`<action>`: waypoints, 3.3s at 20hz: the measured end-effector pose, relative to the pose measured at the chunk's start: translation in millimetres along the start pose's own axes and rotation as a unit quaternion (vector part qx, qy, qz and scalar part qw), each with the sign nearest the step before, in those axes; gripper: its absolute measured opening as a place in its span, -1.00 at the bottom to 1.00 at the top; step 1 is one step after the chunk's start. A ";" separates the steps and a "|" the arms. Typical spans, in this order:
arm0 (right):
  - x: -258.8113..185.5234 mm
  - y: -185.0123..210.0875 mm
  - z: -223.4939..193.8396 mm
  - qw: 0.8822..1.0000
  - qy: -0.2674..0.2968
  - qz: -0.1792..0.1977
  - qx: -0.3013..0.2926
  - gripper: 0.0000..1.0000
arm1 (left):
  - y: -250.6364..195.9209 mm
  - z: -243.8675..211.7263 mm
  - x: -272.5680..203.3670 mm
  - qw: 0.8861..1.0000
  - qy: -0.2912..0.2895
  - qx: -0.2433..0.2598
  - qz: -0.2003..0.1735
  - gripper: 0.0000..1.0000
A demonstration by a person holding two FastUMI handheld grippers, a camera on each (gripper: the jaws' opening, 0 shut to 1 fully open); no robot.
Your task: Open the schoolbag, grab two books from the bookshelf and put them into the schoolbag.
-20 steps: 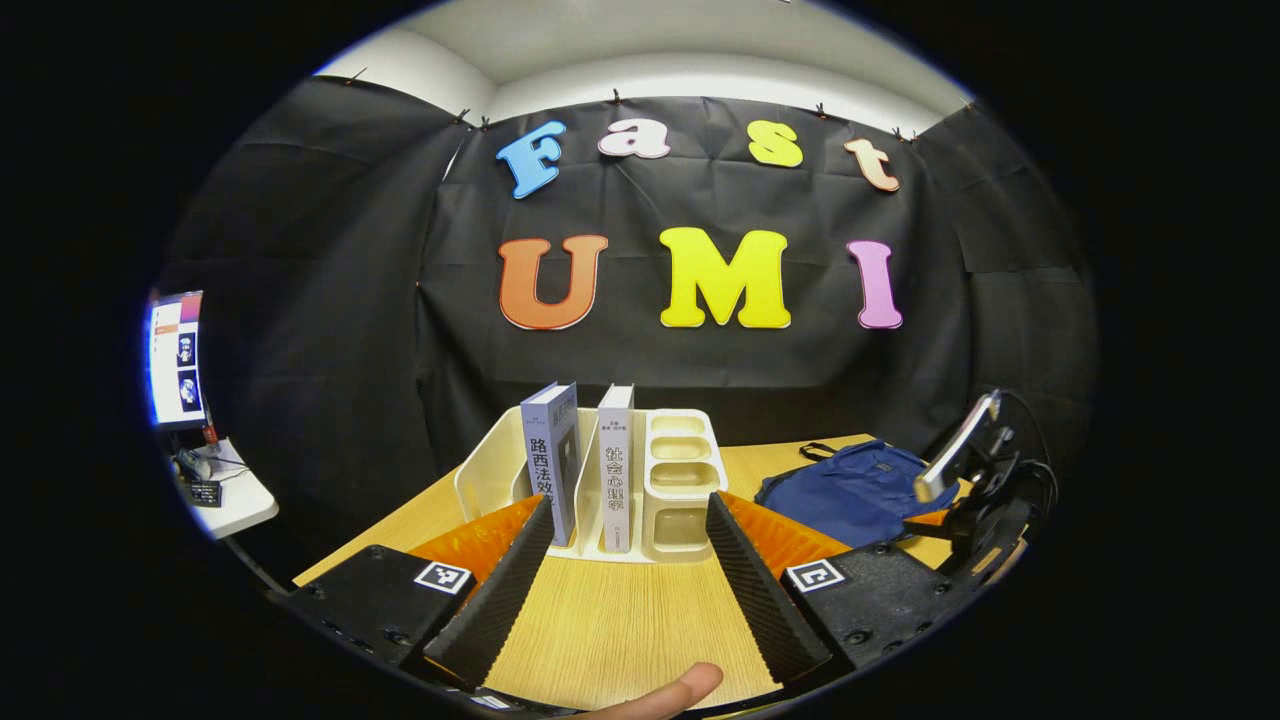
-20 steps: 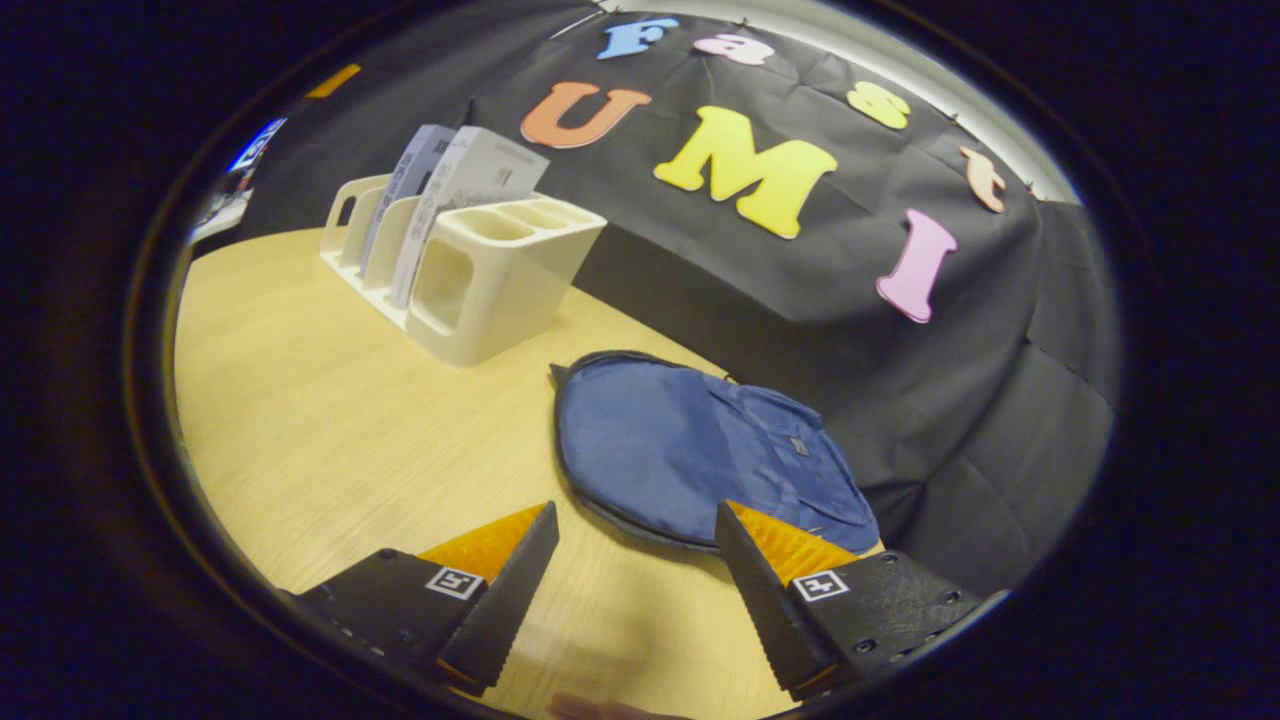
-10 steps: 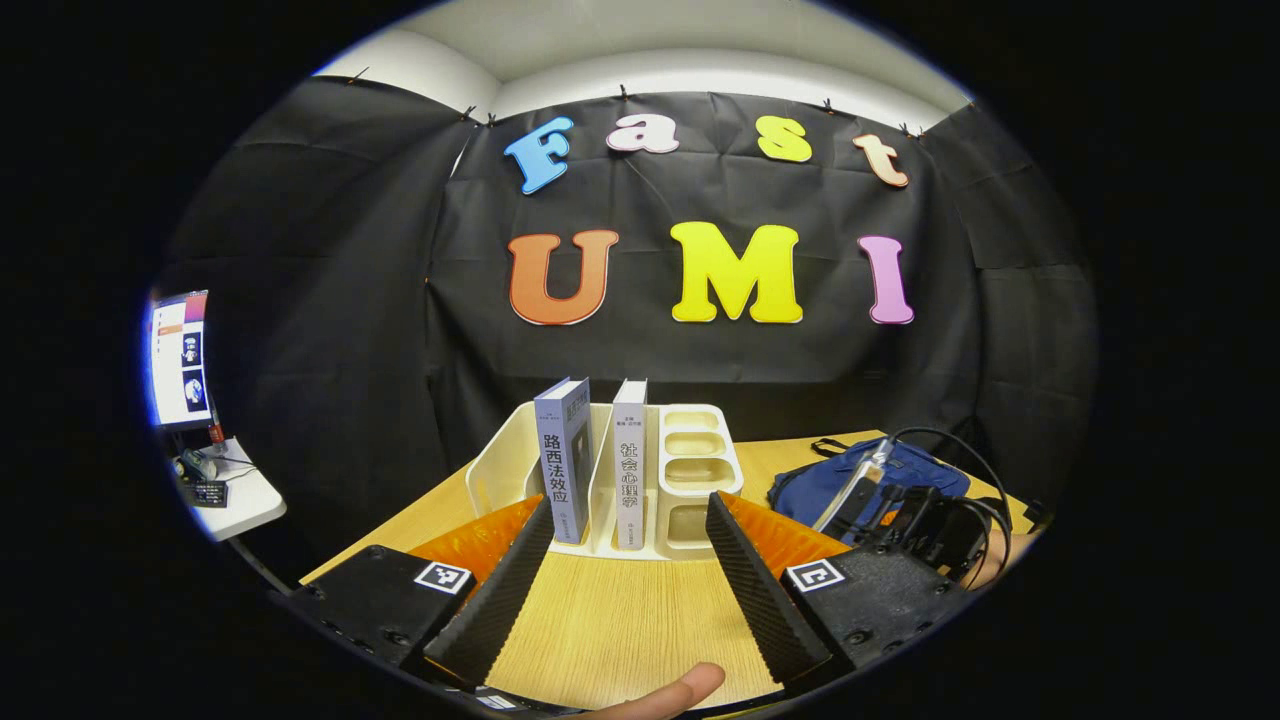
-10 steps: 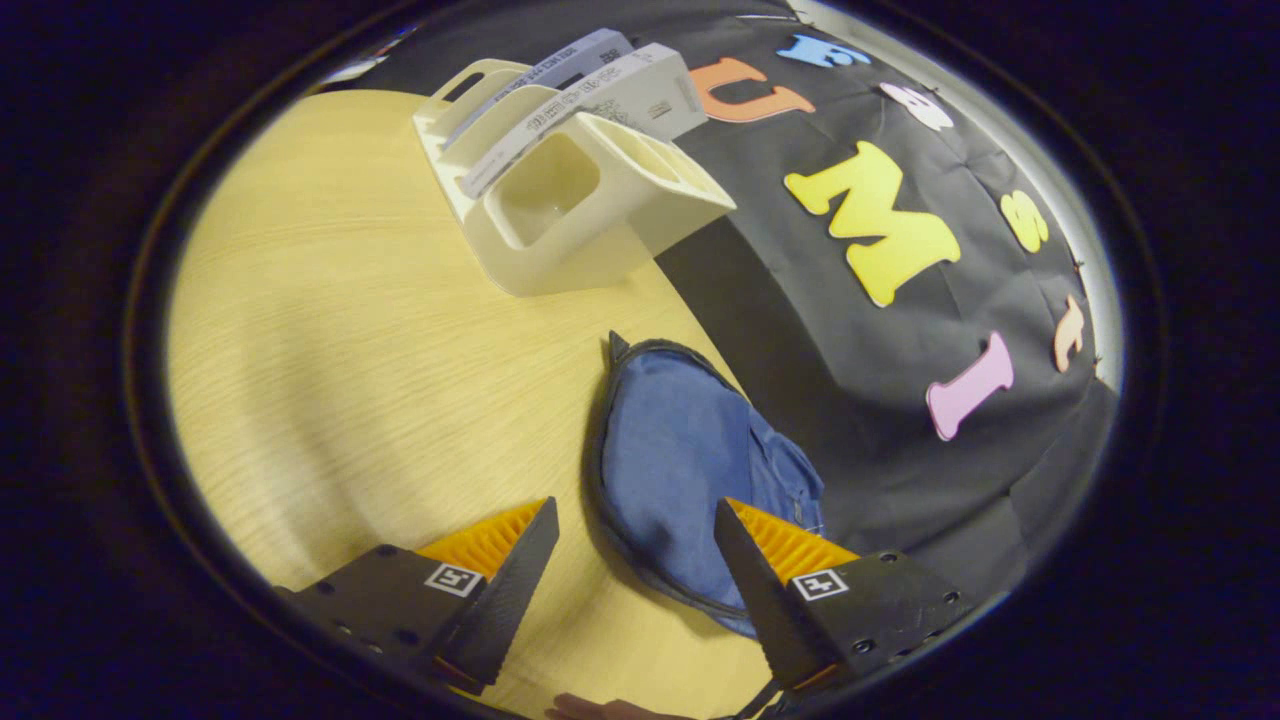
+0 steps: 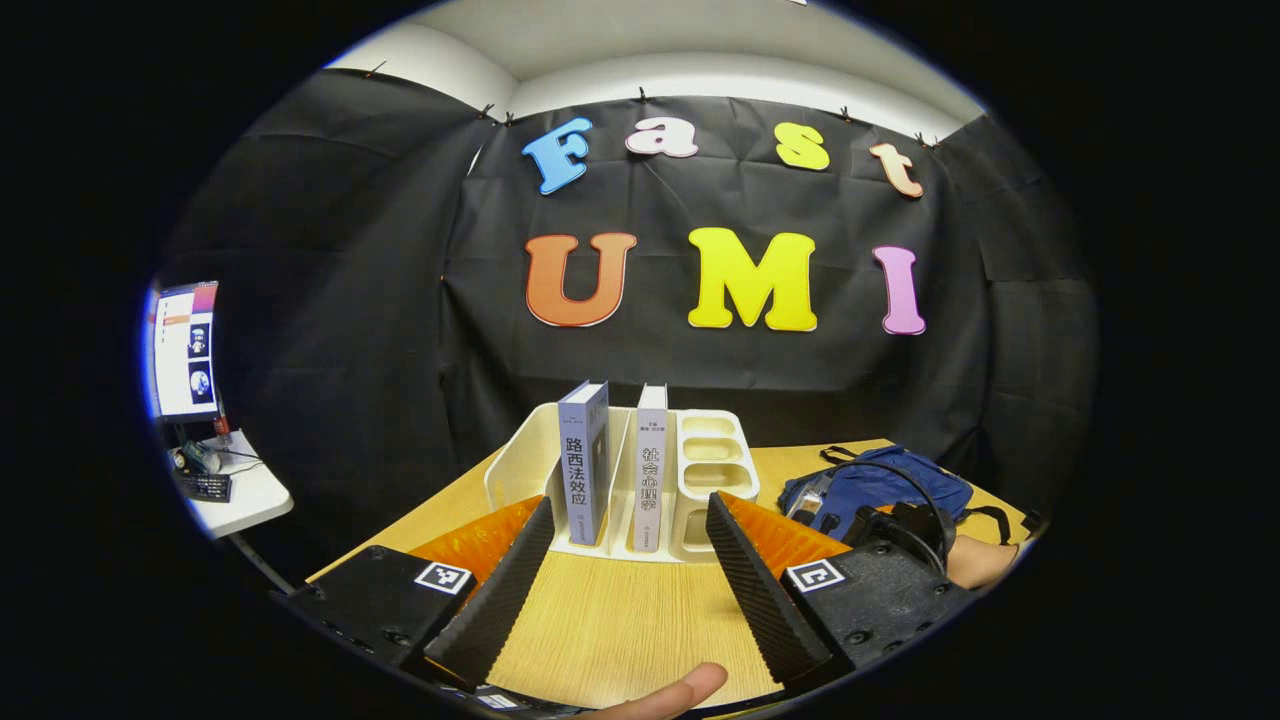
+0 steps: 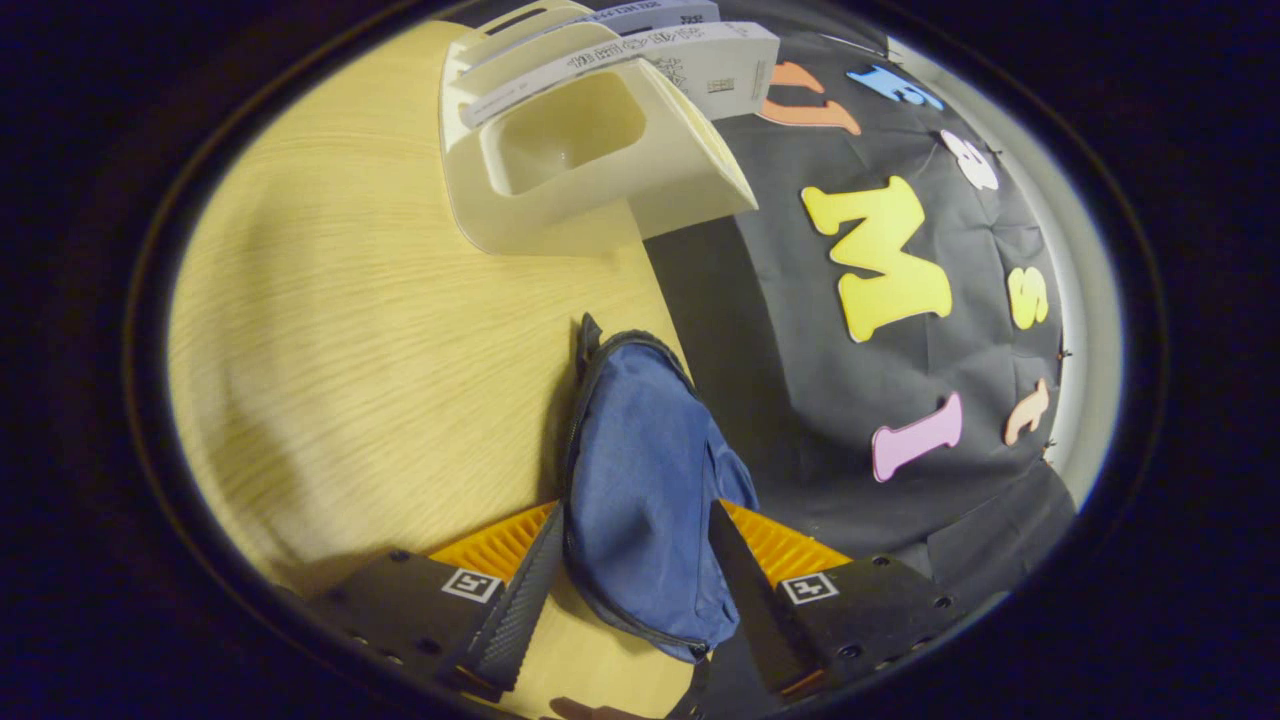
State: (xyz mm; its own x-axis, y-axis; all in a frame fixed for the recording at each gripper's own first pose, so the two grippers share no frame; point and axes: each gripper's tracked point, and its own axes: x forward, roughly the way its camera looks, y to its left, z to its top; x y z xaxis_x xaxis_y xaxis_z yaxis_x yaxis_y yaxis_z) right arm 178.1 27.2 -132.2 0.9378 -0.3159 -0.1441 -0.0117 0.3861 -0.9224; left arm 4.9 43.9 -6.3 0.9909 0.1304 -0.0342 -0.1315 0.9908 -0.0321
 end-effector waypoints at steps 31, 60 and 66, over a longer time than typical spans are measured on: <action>49.6 -54.4 29.1 0.977 -0.044 0.031 0.204 -0.79 | -3.8 -7.2 8.6 1.000 0.012 -0.009 -0.006 0.97; 81.2 -232.9 -48.4 0.847 -0.104 0.179 0.489 -0.89 | -36.0 92.1 198.3 0.995 0.077 0.028 -0.050 0.96; 86.9 -238.1 -51.3 0.843 -0.115 0.201 0.486 -0.89 | -27.3 67.7 262.4 0.984 0.166 0.063 -0.016 0.95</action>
State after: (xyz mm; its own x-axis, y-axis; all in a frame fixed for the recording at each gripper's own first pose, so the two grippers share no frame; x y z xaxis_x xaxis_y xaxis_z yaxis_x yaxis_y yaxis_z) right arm 244.6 -136.6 56.5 0.9697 0.1428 -0.1983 -0.1595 0.9846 -0.0710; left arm 270.4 53.5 53.3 0.9271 0.1001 -0.3613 -0.0742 0.9936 0.0847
